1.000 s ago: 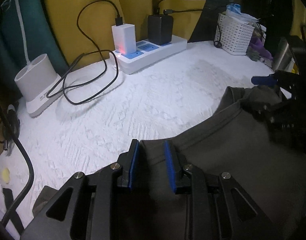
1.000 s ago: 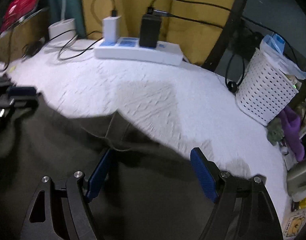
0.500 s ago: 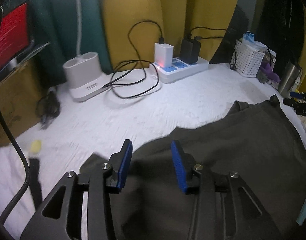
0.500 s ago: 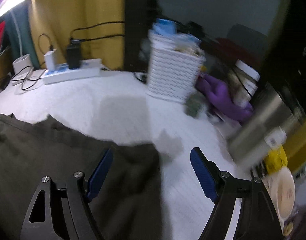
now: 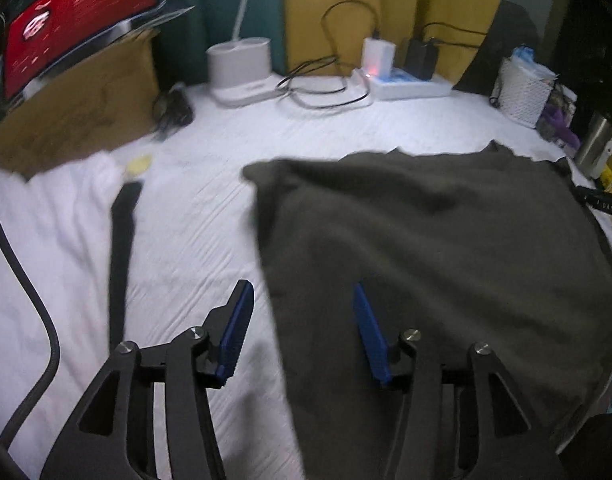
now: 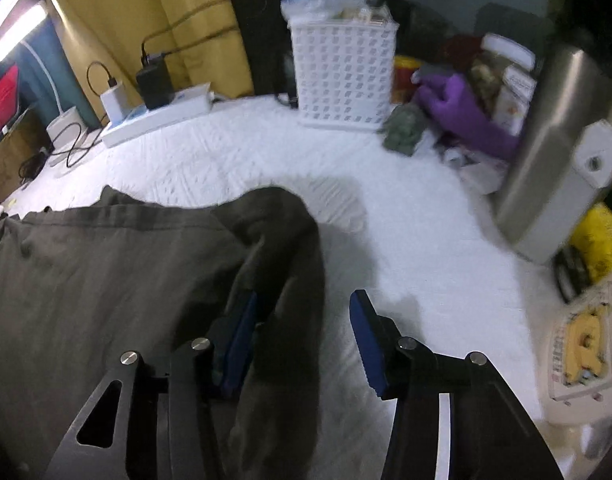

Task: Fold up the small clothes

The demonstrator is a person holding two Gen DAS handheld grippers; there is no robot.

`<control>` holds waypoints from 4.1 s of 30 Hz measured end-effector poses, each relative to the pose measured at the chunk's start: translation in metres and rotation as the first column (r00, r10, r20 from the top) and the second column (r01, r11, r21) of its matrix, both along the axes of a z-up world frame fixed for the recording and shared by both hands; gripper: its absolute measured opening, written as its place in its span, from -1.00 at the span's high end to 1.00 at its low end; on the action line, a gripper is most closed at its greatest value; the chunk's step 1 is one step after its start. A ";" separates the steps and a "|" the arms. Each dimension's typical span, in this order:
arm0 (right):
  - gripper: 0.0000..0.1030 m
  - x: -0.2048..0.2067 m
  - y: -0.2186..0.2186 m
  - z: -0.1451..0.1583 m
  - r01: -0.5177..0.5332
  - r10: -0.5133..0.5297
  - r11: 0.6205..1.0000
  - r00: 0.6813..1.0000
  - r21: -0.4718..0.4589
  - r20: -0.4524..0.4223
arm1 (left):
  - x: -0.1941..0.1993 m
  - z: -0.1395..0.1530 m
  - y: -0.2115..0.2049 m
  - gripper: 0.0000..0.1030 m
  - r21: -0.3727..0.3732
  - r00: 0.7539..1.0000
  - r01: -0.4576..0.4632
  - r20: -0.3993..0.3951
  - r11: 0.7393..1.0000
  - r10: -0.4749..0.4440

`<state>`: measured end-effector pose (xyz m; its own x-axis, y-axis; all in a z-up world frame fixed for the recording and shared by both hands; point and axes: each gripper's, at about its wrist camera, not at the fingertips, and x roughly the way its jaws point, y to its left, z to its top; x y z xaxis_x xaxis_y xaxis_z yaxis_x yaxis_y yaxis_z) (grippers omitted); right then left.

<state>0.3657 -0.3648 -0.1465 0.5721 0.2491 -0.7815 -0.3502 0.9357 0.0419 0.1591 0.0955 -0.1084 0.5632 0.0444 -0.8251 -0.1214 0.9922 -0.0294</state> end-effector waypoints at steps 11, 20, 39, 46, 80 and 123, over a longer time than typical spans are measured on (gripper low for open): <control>0.09 0.002 -0.008 -0.003 0.073 -0.063 0.992 0.993 -0.100 0.101 | -0.040 0.004 0.024 -0.02 -0.001 0.995 -0.082 -0.064 0.997 0.082; 0.07 -0.022 -0.014 0.005 0.194 -0.173 0.972 0.974 -0.135 0.149 | -0.096 0.000 0.015 -0.05 -0.062 0.997 0.016 -0.081 0.998 -0.021; -0.58 -0.174 -0.011 0.071 0.238 -0.225 0.971 0.941 -0.022 0.253 | -0.152 -0.011 -0.006 -0.27 -0.285 0.984 0.179 0.066 0.942 -0.167; -0.58 -0.228 -0.034 0.043 0.278 -0.266 0.960 0.945 -0.042 0.192 | -0.159 -0.022 -0.029 -0.22 -0.276 0.970 0.239 0.117 0.931 -0.214; 0.77 -0.267 -0.083 -0.013 0.345 -0.343 0.939 0.932 0.011 0.117 | -0.157 0.014 -0.009 0.86 -0.079 0.992 0.123 0.036 0.989 -0.121; -1.00 -0.086 0.010 0.012 0.209 -0.201 0.976 0.973 -0.062 0.112 | 0.098 -0.004 0.060 -0.07 -0.121 0.999 0.054 0.013 0.991 -0.053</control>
<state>0.2798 -0.3549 -0.1346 0.6841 0.0626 -0.7267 -0.1494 0.9872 -0.0555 0.2575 0.1560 -0.1120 0.5705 -0.0860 -0.8168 -0.0676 0.9862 -0.1511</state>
